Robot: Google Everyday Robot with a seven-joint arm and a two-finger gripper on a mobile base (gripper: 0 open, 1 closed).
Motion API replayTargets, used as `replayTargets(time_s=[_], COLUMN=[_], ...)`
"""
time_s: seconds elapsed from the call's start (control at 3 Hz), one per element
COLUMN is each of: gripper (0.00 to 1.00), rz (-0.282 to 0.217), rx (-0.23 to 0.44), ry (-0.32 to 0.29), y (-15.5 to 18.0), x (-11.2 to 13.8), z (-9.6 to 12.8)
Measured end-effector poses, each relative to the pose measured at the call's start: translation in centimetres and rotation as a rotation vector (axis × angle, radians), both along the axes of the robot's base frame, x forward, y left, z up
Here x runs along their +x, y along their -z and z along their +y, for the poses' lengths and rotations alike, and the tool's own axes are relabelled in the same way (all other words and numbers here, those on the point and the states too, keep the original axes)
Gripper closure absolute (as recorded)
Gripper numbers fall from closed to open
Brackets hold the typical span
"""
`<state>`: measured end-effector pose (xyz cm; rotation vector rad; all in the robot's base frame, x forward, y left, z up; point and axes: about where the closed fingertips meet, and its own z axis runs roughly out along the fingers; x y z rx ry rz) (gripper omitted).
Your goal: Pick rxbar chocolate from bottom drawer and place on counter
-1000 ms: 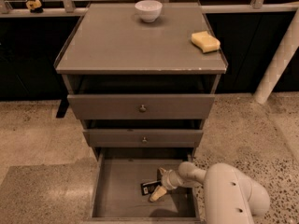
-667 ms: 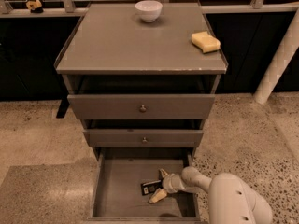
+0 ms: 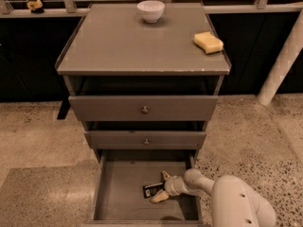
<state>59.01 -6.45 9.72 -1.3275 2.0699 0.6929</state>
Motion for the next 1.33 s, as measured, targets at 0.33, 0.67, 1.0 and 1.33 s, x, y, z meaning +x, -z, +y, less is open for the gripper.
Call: replayTargets(time_s=[0.33,0.67,1.0,1.33], gripper=[0.42,0.65,0.88,1.0], rz=[0.0,0.0,0.0,0.0], rx=[0.0,0.0,0.0,0.0], ry=[0.0,0.0,0.0,0.0], y=[0.0,0.01,0.01,-0.01], x=[0.0,-0.01,-0.01,-0.01], z=[0.01,0.01,0.01,0.01])
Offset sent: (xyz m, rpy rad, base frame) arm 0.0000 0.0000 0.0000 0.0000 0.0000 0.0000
